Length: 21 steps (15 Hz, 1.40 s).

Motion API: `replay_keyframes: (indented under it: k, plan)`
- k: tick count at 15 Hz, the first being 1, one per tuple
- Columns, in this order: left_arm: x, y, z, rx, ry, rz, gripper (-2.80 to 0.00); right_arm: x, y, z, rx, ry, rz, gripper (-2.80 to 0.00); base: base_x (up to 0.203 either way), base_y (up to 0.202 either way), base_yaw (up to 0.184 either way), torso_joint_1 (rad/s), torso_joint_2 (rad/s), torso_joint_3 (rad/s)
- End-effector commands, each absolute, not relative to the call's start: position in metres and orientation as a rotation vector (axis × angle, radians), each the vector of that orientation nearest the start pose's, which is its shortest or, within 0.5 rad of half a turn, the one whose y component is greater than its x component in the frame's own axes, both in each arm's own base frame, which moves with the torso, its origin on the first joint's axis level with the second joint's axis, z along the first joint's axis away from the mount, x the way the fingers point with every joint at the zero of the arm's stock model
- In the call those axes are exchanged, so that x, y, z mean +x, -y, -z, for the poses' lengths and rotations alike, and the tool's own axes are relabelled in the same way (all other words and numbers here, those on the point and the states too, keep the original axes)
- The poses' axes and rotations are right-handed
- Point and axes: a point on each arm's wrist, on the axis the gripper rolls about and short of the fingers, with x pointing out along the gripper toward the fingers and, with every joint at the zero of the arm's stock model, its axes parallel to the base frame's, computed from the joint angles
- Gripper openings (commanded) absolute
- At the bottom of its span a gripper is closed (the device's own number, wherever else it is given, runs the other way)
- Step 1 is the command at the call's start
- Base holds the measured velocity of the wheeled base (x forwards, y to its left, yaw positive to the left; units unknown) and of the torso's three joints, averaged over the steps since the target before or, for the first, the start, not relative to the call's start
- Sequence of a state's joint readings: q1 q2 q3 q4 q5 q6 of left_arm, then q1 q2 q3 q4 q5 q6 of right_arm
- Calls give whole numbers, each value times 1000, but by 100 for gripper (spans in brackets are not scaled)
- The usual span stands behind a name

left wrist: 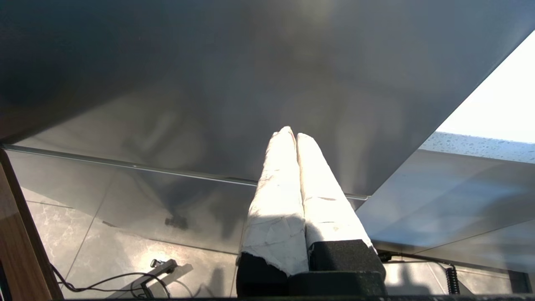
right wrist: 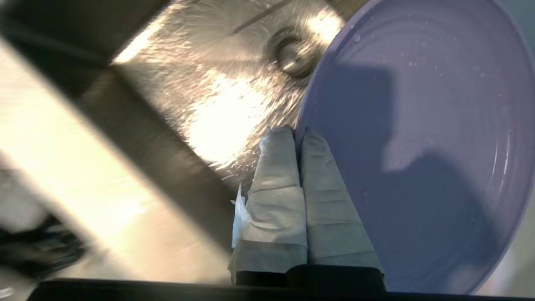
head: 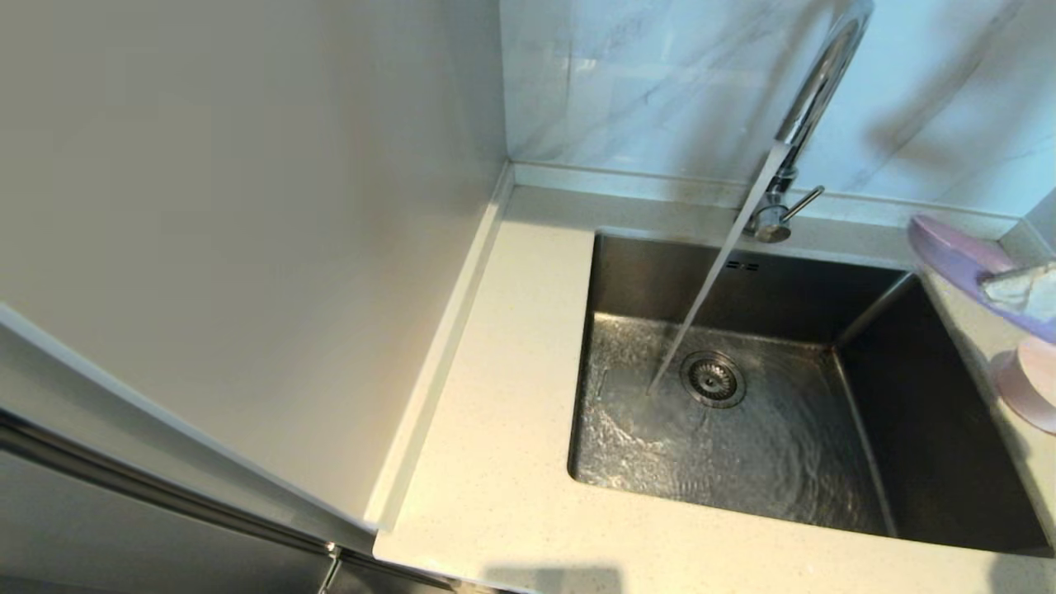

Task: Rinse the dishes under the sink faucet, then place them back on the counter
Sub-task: Place the plate on the table

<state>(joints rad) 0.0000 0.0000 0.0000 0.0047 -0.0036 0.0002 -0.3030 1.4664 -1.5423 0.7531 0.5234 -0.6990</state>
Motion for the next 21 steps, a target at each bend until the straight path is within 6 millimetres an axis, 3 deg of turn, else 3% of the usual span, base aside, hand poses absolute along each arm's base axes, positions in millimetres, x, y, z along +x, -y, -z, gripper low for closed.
replay_keyframes:
  k: [1, 5, 8, 10, 12, 15, 21]
  plan:
    - [-23, 0, -75, 0, -5, 3, -280, 239, 65, -313, -483, -439, -398, -280, 0, 0, 0, 0, 0, 0]
    - [-23, 0, -75, 0, -5, 4, -280, 299, 96, -290, -503, -416, -354, -280, 0, 0, 0, 0, 0, 0]
    - [-23, 0, -75, 0, -5, 3, -280, 344, 124, -249, -504, -423, -316, -280, 0, 0, 0, 0, 0, 0]
    - [-23, 0, -75, 0, -5, 3, -280, 363, 140, -229, -509, -421, -281, -280, 0, 0, 0, 0, 0, 0]
    - [-23, 0, -75, 0, -5, 3, -280, 379, 150, -226, -532, -393, -263, -280, 0, 0, 0, 0, 0, 0]
    - [-23, 0, -75, 0, -5, 3, -280, 395, 169, -229, -603, -355, -231, -280, 0, 0, 0, 0, 0, 0]
    - [-23, 0, -75, 0, -5, 3, -280, 389, 207, -220, -660, -383, -160, -280, 0, 0, 0, 0, 0, 0]
